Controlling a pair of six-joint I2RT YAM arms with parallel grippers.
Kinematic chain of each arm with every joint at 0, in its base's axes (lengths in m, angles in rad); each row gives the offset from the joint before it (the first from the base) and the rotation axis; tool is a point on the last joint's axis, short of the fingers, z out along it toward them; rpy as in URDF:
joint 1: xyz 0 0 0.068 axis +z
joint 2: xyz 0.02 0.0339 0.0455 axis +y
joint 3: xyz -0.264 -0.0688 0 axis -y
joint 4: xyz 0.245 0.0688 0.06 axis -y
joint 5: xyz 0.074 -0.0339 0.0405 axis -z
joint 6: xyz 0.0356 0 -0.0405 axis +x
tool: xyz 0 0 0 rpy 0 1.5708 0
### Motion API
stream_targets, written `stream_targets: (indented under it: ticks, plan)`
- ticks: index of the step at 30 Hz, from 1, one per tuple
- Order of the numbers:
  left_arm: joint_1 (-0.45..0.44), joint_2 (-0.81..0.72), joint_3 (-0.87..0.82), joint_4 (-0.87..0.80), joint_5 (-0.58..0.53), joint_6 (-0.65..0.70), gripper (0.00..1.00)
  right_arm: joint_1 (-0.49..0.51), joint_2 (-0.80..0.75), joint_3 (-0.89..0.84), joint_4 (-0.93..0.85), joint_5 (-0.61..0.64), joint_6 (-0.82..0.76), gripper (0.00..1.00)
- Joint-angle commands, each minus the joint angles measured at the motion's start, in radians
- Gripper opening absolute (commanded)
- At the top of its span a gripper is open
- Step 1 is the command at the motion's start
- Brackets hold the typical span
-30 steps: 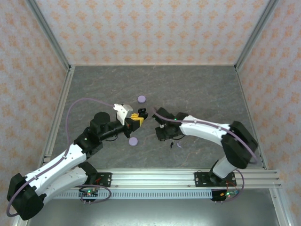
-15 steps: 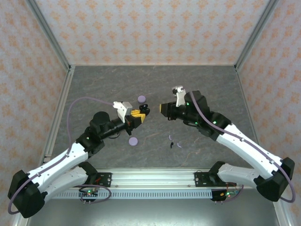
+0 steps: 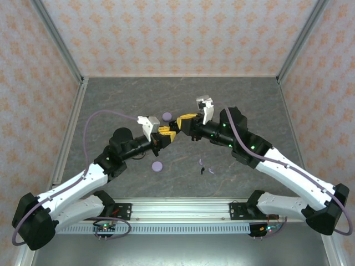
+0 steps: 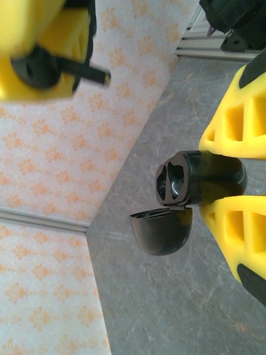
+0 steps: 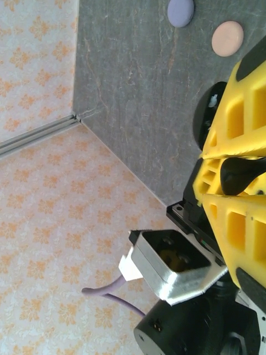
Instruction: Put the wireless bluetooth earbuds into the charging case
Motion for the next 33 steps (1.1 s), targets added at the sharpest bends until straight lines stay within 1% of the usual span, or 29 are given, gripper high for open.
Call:
stream_targets:
  ticks: [1, 8, 13, 33]
  plan:
    - [-0.007, 0.003, 0.034, 0.051, 0.023, 0.004, 0.04, 0.01, 0.036, 0.023, 0.066, -0.008, -0.02, 0.21]
    - [-0.007, -0.007, 0.028, 0.046, 0.023, 0.009, 0.04, 0.011, 0.074, 0.032, 0.053, -0.01, -0.022, 0.21]
    - [-0.007, -0.01, 0.025, 0.046, 0.02, 0.012, 0.04, 0.011, 0.076, 0.02, 0.023, 0.002, -0.021, 0.21]
    - [-0.009, -0.018, 0.02, 0.047, 0.024, 0.012, 0.04, 0.011, 0.091, 0.002, 0.016, 0.041, -0.018, 0.21]
